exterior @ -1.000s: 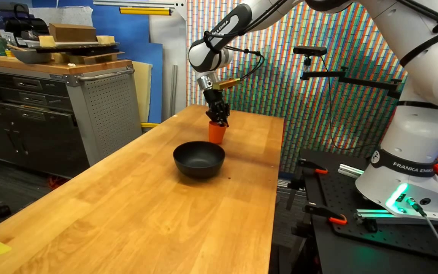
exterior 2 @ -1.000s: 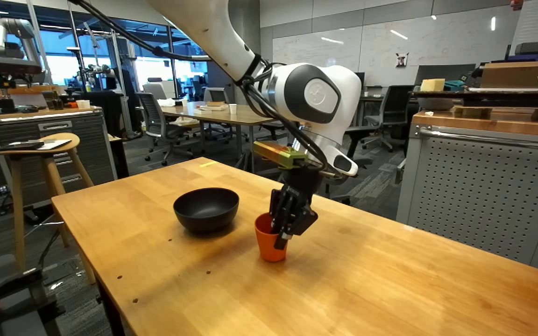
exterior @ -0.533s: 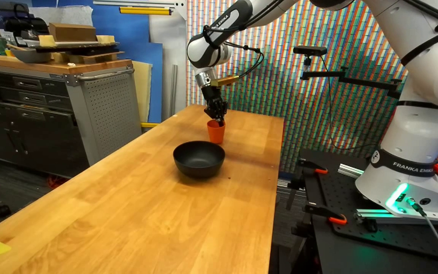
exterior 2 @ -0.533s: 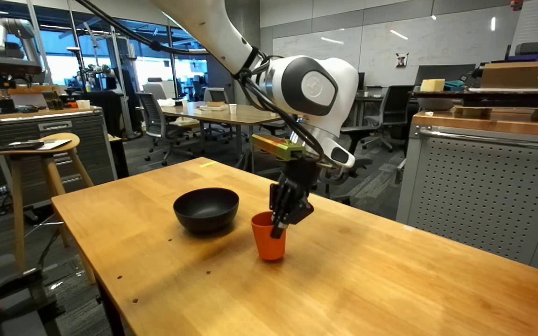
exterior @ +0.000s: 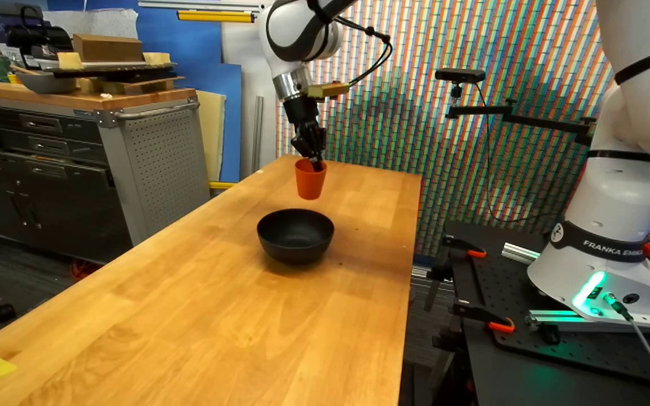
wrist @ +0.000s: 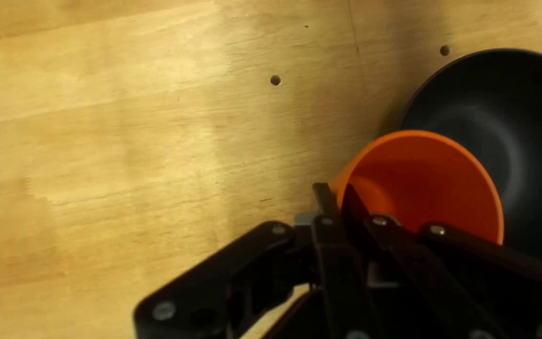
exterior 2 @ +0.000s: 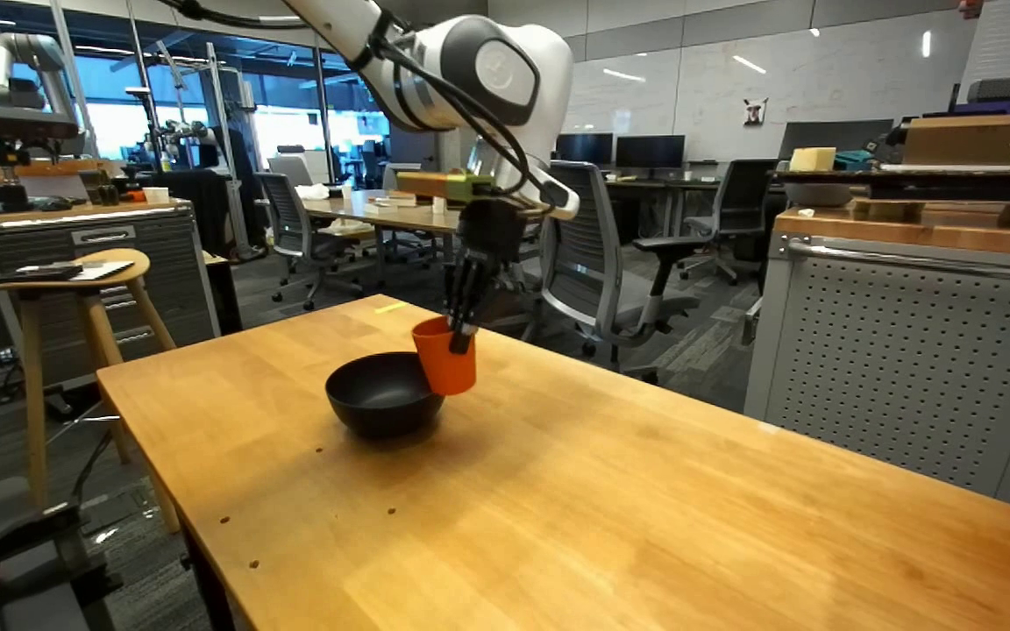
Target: Put the cup in the bowl
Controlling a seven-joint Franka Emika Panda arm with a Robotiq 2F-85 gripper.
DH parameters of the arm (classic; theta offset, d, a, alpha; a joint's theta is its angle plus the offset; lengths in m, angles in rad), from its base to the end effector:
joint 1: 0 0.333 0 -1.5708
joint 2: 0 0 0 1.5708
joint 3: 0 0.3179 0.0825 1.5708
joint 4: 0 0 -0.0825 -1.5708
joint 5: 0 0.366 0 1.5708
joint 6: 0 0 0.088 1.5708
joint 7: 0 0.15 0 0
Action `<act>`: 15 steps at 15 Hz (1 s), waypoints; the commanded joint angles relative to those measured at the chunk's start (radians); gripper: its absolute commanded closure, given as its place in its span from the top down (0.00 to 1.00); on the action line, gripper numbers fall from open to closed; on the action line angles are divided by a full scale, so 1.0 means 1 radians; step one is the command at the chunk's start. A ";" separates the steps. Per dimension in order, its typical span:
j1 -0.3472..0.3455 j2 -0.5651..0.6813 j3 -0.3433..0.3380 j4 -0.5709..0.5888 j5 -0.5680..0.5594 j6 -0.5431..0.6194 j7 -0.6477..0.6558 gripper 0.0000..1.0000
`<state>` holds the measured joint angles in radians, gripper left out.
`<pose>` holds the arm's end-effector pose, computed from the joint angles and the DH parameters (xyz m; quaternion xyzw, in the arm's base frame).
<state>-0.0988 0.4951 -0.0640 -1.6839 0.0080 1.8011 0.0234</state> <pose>0.5903 -0.0935 0.2607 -0.9779 0.0920 0.1877 0.0011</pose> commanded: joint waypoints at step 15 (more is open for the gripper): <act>0.096 0.101 0.068 -0.026 -0.037 -0.007 -0.054 0.02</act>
<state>0.0007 0.5234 -0.0012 -1.7951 -0.0338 1.8154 -0.0047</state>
